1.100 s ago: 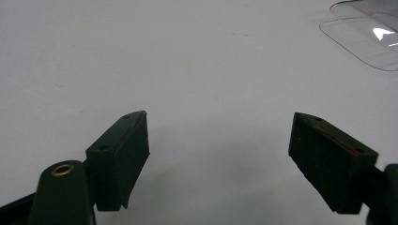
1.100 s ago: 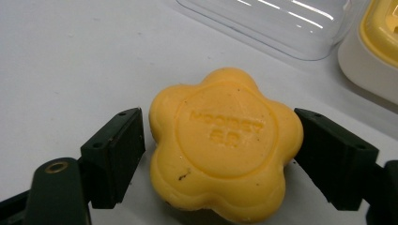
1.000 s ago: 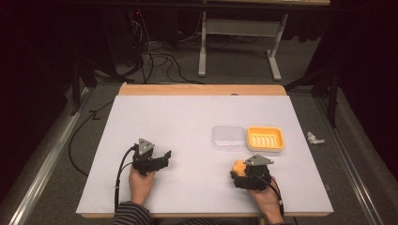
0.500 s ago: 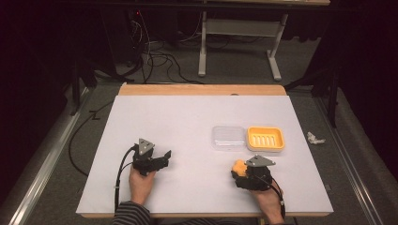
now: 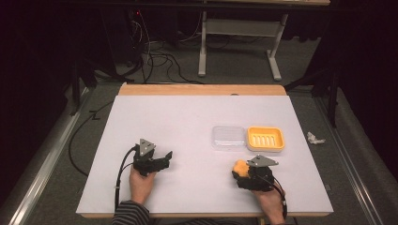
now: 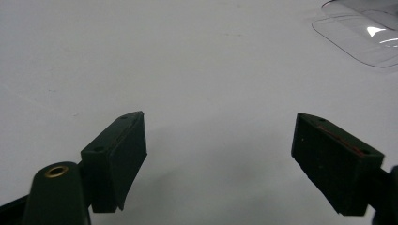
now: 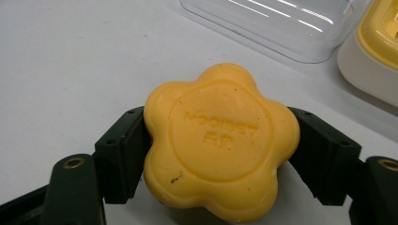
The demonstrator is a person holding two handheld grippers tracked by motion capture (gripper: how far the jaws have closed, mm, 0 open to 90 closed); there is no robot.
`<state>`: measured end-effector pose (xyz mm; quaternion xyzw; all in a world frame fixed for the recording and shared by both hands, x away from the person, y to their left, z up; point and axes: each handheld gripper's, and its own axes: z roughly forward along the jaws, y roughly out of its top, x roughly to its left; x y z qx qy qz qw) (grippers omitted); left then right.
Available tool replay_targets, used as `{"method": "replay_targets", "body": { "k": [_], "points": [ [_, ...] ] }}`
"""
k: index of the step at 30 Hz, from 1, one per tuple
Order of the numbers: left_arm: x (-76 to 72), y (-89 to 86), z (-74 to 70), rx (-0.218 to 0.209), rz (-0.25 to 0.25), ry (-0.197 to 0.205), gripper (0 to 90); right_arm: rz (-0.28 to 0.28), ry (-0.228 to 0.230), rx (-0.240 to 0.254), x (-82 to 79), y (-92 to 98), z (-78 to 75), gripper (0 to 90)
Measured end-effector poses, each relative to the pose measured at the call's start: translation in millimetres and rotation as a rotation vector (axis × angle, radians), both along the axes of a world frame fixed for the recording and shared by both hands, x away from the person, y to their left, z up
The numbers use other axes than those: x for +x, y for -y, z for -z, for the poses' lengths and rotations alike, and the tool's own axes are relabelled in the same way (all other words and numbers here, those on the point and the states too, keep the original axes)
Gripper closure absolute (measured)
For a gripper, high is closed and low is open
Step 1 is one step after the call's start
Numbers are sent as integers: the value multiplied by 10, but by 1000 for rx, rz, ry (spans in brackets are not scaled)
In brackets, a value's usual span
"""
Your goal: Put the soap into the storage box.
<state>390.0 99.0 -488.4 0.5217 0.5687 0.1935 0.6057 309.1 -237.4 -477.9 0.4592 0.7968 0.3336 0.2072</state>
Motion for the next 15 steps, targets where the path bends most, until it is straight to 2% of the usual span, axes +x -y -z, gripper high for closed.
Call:
{"method": "replay_targets", "body": {
  "k": [2,5,15],
  "points": [
    [7,-8,3,7,0,-6,197,1,1,5,-6,6,-5,265],
    [13,-13,-1,-6,-3,-13,199,-4,8,6,-24,16,-17,265],
    [11,-11,-1,-8,-4,-9,198,-10,15,45,-48,108,-94,270]
  ]
}}
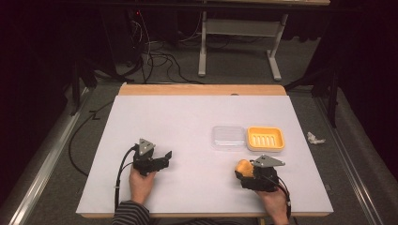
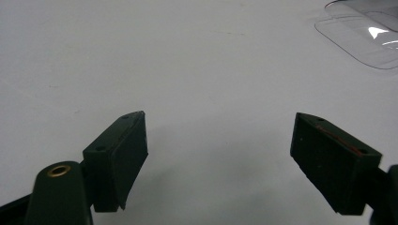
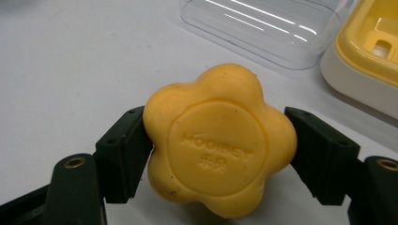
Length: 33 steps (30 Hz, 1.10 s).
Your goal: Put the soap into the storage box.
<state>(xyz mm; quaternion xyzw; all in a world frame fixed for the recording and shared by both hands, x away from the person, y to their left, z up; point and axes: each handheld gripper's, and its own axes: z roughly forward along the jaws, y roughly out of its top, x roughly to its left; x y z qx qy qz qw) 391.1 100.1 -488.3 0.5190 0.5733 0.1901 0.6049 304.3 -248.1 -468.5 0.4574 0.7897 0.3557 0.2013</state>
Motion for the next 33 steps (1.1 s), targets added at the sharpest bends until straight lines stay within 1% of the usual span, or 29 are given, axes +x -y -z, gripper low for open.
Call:
{"method": "replay_targets", "body": {
  "k": [1,4,7,10,14,15,16,17,18,19,22,23,26,27,29,30,31,32,33],
  "points": [
    [0,1,0,0,0,-1,199,8,-5,7,-6,5,-8,270],
    [2,-4,0,4,1,-5,199,9,4,1,-25,33,-25,272],
    [2,2,1,0,-4,1,199,15,0,10,-30,48,-30,273],
    [3,-3,0,1,-4,-3,200,17,8,2,-36,61,-42,275],
    [4,-3,2,4,-4,-4,200,19,12,14,-41,88,-63,277],
    [5,-4,1,5,-5,-5,200,29,27,16,-45,104,-72,278],
    [5,-4,1,5,-5,-5,200,29,27,16,-45,104,-72,278],
    [3,-2,1,3,-6,-3,200,38,41,25,-52,128,-84,278],
    [3,-2,1,3,-6,-3,199,38,41,25,-52,128,-84,278],
    [1,-1,1,3,-6,0,199,41,44,42,-57,148,-96,279],
    [4,1,3,4,-7,1,198,43,45,45,-57,167,-110,279],
    [2,-6,2,9,-2,-5,199,46,49,45,-69,186,-127,278],
    [2,-3,1,6,-5,-3,199,46,51,51,-71,219,-128,278],
    [3,-3,1,6,-6,-4,198,56,42,56,-66,251,-125,279],
    [1,-3,-1,-2,-6,1,197,61,40,54,-63,276,-130,278],
    [0,-1,0,0,-5,2,197,59,38,55,-63,287,-138,279],
    [-1,-5,4,10,-3,3,197,61,39,52,-62,297,-144,278],
    [-1,-5,4,10,-3,3,197,61,39,52,-62,297,-144,278],
    [2,-3,1,4,-5,-2,197,60,43,42,-63,320,-164,278]
  ]
}}
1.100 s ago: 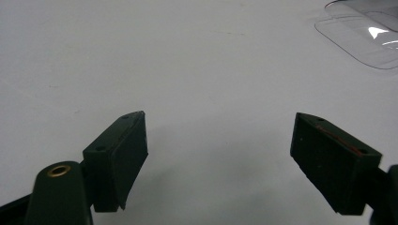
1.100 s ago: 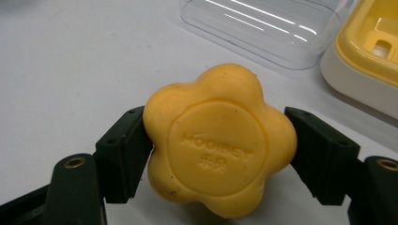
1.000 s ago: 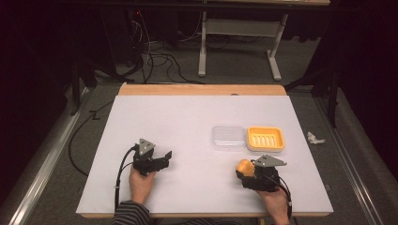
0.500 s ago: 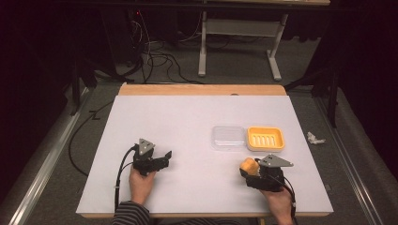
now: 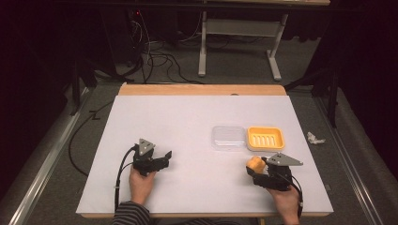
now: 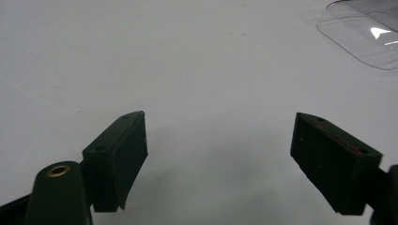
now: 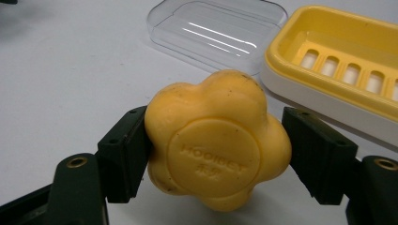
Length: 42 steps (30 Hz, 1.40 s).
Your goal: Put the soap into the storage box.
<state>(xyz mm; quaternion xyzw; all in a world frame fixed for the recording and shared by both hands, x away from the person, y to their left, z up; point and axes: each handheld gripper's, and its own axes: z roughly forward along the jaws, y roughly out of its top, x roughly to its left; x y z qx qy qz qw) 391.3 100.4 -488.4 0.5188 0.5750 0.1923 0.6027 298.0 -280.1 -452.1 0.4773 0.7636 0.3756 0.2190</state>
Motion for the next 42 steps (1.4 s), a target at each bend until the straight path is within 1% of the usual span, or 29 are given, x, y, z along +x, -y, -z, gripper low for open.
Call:
{"method": "replay_targets", "body": {
  "k": [5,11,12,13,14,17,19,21,22,24,26,28,29,31,35,37,38,41,42],
  "points": [
    [1,-2,0,-3,0,0,197,11,2,-2,-26,55,-50,279],
    [1,0,-1,-6,-5,3,196,33,4,7,-42,168,-111,279],
    [2,-4,0,2,-2,-2,196,40,8,10,-55,209,-143,279],
    [4,-4,0,-2,-3,-2,196,43,6,14,-64,217,-156,279],
    [4,-7,1,0,-3,-2,196,42,10,4,-70,236,-169,279],
    [4,-5,-1,-4,-4,-2,196,50,13,-2,-76,270,-189,279],
    [3,-4,0,-2,-4,-1,195,66,10,-1,-74,329,-210,278],
    [2,-3,0,-3,-4,0,195,72,10,0,-74,348,-219,279],
    [2,-3,0,-2,-3,0,195,77,16,-5,-69,378,-230,279],
    [1,-4,0,2,-1,-2,195,104,18,15,-61,443,-251,278],
    [2,-3,1,4,-2,-2,196,112,22,31,-48,510,-262,278],
    [3,-5,0,1,-2,-4,196,129,17,33,-42,561,-267,279],
    [3,-5,0,2,-2,-4,196,125,24,27,-32,583,-265,279],
    [2,-3,1,4,-5,-1,196,137,15,40,-26,601,-273,279],
    [3,-5,1,4,-3,-4,196,139,25,34,2,625,-299,279],
    [4,-4,4,9,-3,-3,196,139,33,36,29,641,-324,279],
    [6,-3,4,5,-4,-3,197,141,34,42,63,646,-354,279],
    [5,-5,3,4,-3,-3,197,143,36,45,99,641,-379,279],
    [3,-4,1,4,-3,-3,197,134,38,39,141,646,-399,279]
  ]
}}
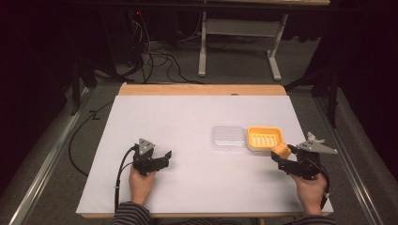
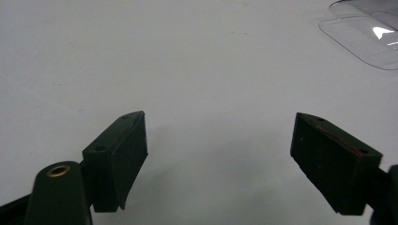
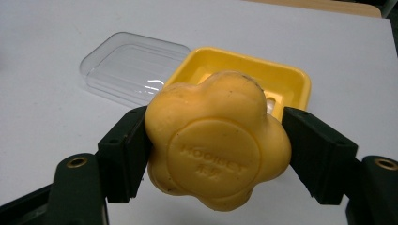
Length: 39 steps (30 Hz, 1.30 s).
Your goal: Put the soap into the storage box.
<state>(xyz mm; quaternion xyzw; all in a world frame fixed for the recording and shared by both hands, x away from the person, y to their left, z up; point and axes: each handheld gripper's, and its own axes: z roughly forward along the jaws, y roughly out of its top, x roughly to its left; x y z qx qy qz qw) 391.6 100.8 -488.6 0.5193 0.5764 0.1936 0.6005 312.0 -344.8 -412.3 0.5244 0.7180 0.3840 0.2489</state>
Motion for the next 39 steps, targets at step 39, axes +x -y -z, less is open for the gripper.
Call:
{"method": "replay_targets", "body": {
  "k": [39],
  "points": [
    [-3,15,4,11,-7,8,196,-11,-83,24,635,-7,-4,278]
  ]
}}
